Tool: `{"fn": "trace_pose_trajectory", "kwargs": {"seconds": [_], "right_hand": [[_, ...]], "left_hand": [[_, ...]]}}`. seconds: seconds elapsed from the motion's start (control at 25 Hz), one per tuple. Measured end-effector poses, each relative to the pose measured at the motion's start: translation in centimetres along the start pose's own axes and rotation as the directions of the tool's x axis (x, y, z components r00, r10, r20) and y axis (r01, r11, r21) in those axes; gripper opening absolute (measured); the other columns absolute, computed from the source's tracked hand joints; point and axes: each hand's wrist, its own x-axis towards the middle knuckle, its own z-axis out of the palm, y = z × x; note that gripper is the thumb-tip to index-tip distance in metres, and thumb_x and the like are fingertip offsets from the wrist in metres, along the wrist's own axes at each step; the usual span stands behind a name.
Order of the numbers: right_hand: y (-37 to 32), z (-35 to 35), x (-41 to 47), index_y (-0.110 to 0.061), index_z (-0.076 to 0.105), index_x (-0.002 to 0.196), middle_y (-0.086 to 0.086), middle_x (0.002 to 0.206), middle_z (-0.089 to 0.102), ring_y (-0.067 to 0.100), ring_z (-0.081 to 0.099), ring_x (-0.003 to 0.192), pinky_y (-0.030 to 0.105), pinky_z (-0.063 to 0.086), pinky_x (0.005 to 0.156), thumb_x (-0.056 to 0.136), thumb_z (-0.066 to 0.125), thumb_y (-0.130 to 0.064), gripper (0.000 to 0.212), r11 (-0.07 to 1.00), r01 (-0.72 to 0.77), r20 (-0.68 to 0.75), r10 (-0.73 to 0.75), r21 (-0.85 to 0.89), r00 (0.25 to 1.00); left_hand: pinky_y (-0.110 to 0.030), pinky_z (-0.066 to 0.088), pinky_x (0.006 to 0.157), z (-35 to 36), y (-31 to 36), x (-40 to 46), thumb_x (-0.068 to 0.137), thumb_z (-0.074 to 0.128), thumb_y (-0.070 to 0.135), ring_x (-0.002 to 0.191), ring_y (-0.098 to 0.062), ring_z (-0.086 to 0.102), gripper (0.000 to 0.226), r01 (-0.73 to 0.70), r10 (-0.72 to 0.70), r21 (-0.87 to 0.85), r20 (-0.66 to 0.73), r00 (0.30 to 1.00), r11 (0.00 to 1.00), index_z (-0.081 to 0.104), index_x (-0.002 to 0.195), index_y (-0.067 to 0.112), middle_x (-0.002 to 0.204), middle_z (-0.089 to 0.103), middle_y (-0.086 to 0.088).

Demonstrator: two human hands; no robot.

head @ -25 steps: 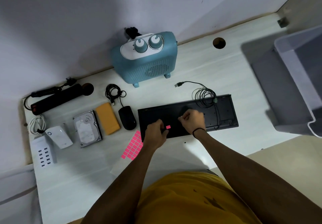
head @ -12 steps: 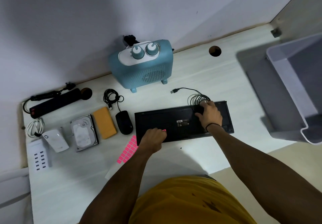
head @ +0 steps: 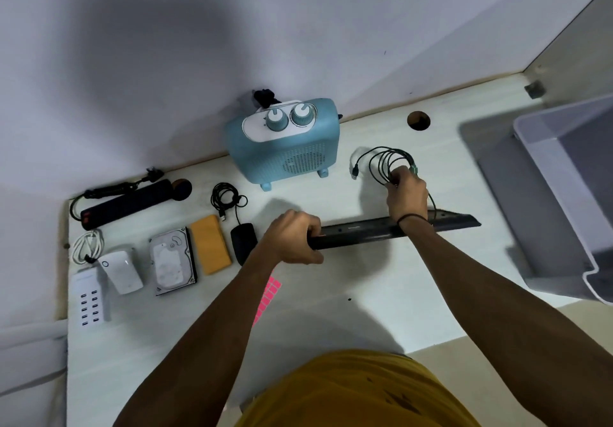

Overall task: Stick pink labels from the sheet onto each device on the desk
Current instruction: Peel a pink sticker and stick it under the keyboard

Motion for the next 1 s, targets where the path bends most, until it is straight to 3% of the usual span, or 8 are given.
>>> {"fn": "trace_pose_trajectory", "kwargs": {"seconds": [0.12,0.24,0.44,0.56,0.72,0.84,0.92,1.0], "right_hand": [[-1.1,0.0,2.4,-0.006,0.062,0.105,0.019,0.109,0.066,0.041,0.061,0.099,0.042,0.050,0.081,0.090,0.062,-0.004,0.016,1.000,0.002,0.004,-0.002,0.017,1.000],[-1.7,0.8,4.8,-0.005,0.061,0.113,0.020,0.119,0.062,0.040,0.059,0.107,0.043,0.051,0.089,0.088,0.067,-0.010,0.026,1.000,-0.005,0.116,0.008,-0.021,0.993],[-3.6,1.8,7.5,-0.005,0.059,0.127,0.020,0.125,0.062,0.038,0.058,0.115,0.042,0.049,0.094,0.086,0.072,-0.024,0.047,0.985,0.063,0.268,-0.018,-0.161,0.963],[-4.7,2.1,7.9,-0.005,0.060,0.122,0.018,0.120,0.063,0.038,0.060,0.110,0.043,0.051,0.088,0.088,0.068,-0.033,0.045,0.955,0.165,0.282,-0.092,-0.247,0.955],[-3.9,2.8,5.7,-0.012,0.060,0.128,0.013,0.129,0.060,0.034,0.058,0.116,0.044,0.050,0.093,0.091,0.062,-0.044,0.049,0.929,0.275,0.288,-0.200,-0.249,0.937],[-1.9,3.6,3.1,-0.019,0.051,0.137,0.008,0.143,0.051,0.029,0.044,0.135,0.046,0.035,0.110,0.075,0.056,-0.076,0.085,0.823,0.460,0.408,-0.313,-0.334,0.858],[-0.7,3.7,1.8,-0.026,0.028,0.150,0.006,0.157,0.030,0.028,0.021,0.148,0.050,0.021,0.119,0.049,0.057,-0.092,0.125,0.732,0.569,0.559,-0.312,-0.374,0.768],[0.4,3.6,1.4,-0.033,0.005,0.155,0.008,0.163,0.011,0.033,0.005,0.151,0.056,0.013,0.121,0.028,0.065,-0.091,0.151,0.600,0.674,0.671,-0.286,-0.431,0.684]], "left_hand": [[-0.031,0.055,0.056,-1.3,-0.5,0.7,0.047,0.078,0.039,0.053,-0.013,0.060,0.029,0.035,-0.025,-0.248,0.043,0.999,0.968,0.067,0.068,0.022,0.060,0.068,0.006],[-0.032,0.058,0.063,-2.0,-1.7,1.9,0.049,0.077,0.040,0.062,-0.020,0.068,0.028,0.066,-0.044,-0.356,0.067,0.997,0.932,0.070,0.069,0.023,0.066,0.073,0.004],[-0.031,0.061,0.074,-2.8,-3.5,4.4,0.060,0.079,0.039,0.076,-0.014,0.073,0.029,0.132,-0.087,-0.453,0.119,0.989,0.882,0.077,0.082,0.019,0.079,0.077,0.003],[-0.031,0.058,0.081,-2.5,-4.5,5.7,0.076,0.078,0.030,0.084,-0.015,0.073,0.021,0.206,-0.166,-0.441,0.128,0.978,0.873,0.081,0.090,0.016,0.086,0.078,0.004],[-0.022,0.051,0.077,-0.8,-5.2,6.4,0.079,0.075,0.037,0.091,-0.012,0.068,0.016,0.338,-0.277,-0.376,0.208,0.938,0.863,0.079,0.087,0.024,0.090,0.075,0.006],[-0.026,0.051,0.078,1.1,-5.2,6.4,0.066,0.082,0.049,0.100,-0.017,0.063,0.052,0.401,-0.314,-0.291,0.304,0.899,0.868,0.067,0.108,0.023,0.108,0.068,0.001],[-0.038,0.051,0.094,2.0,-4.8,6.5,0.050,0.084,0.062,0.112,-0.021,0.058,0.089,0.390,-0.320,-0.208,0.301,0.898,0.897,0.053,0.124,0.022,0.121,0.061,0.000],[-0.049,0.043,0.104,2.7,-4.3,6.6,0.044,0.084,0.070,0.120,-0.025,0.052,0.109,0.344,-0.311,-0.097,0.257,0.915,0.934,0.042,0.133,0.021,0.128,0.055,-0.001]]}}
